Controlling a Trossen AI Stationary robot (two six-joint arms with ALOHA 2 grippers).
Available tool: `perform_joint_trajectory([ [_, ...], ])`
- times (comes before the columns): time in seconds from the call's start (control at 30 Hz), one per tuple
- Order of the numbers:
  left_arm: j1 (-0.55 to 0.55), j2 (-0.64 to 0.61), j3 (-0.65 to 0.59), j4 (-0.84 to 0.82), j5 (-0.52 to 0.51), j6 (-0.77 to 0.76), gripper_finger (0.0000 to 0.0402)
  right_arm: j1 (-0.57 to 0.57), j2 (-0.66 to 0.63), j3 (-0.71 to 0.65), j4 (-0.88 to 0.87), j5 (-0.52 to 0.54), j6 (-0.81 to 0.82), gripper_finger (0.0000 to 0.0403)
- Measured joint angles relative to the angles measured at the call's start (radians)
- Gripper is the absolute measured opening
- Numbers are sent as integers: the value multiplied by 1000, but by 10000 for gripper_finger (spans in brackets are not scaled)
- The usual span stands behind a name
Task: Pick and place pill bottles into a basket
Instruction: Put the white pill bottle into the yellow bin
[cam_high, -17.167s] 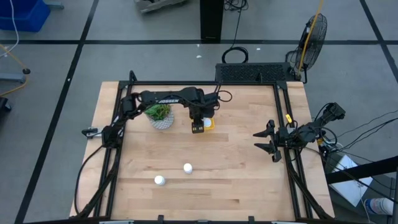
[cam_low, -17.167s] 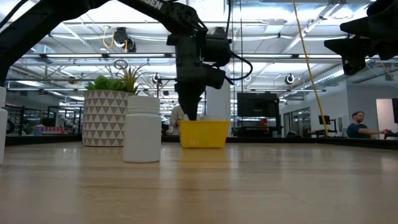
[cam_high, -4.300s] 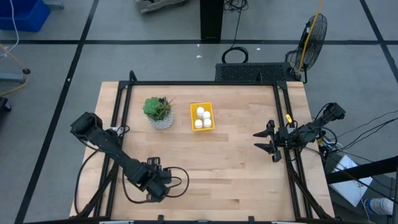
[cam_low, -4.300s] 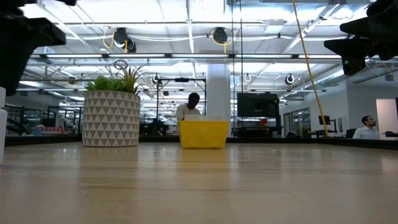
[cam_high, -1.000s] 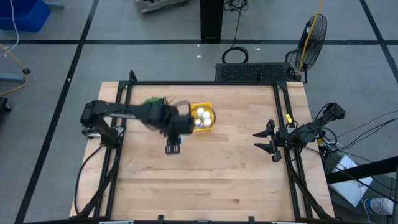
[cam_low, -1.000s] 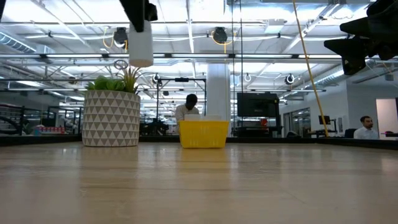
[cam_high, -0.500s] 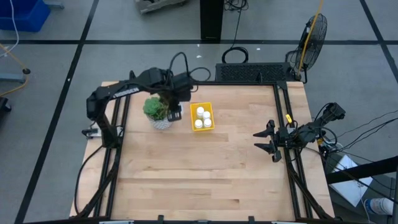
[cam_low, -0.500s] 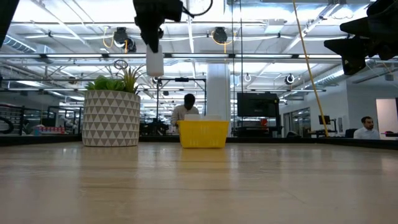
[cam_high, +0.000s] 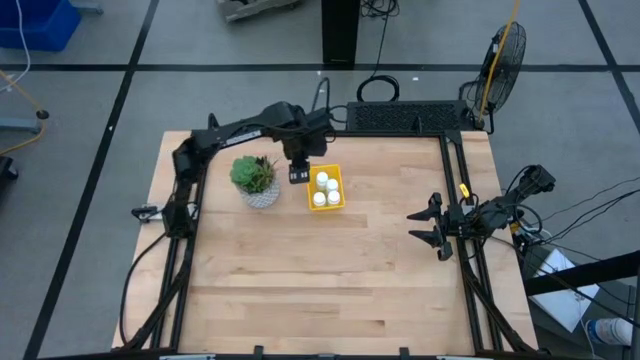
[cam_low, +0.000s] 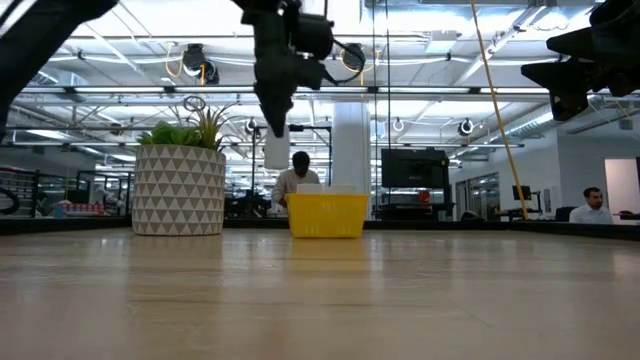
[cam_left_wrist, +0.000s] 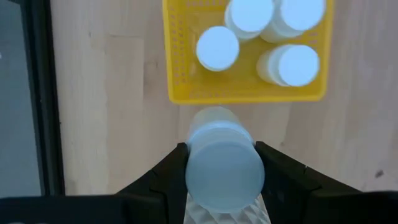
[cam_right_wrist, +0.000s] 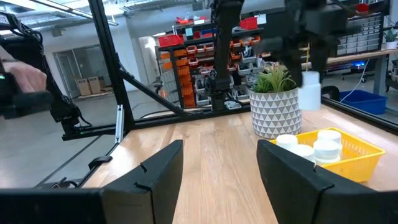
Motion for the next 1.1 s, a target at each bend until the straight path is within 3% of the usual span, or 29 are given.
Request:
perform_joint_trajectory([
  [1.1,14,145,8,156,82,65,164,0,0,0,0,0,0,196],
])
